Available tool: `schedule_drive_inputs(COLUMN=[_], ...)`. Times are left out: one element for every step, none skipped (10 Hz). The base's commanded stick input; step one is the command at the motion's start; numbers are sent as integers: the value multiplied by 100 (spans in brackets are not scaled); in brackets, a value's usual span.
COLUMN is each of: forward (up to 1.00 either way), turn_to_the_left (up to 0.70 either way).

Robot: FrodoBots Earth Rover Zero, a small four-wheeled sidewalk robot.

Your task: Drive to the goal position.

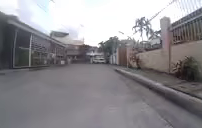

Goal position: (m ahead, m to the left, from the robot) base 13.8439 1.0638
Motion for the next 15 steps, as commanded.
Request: schedule_drive_inputs(forward=[100,100,100,100,100,100,100,100,100,100,100,100,100,100,100], turn_to_the_left=[0,0,0,0,0,0,0,0,0,0,0,0,0,0,0])
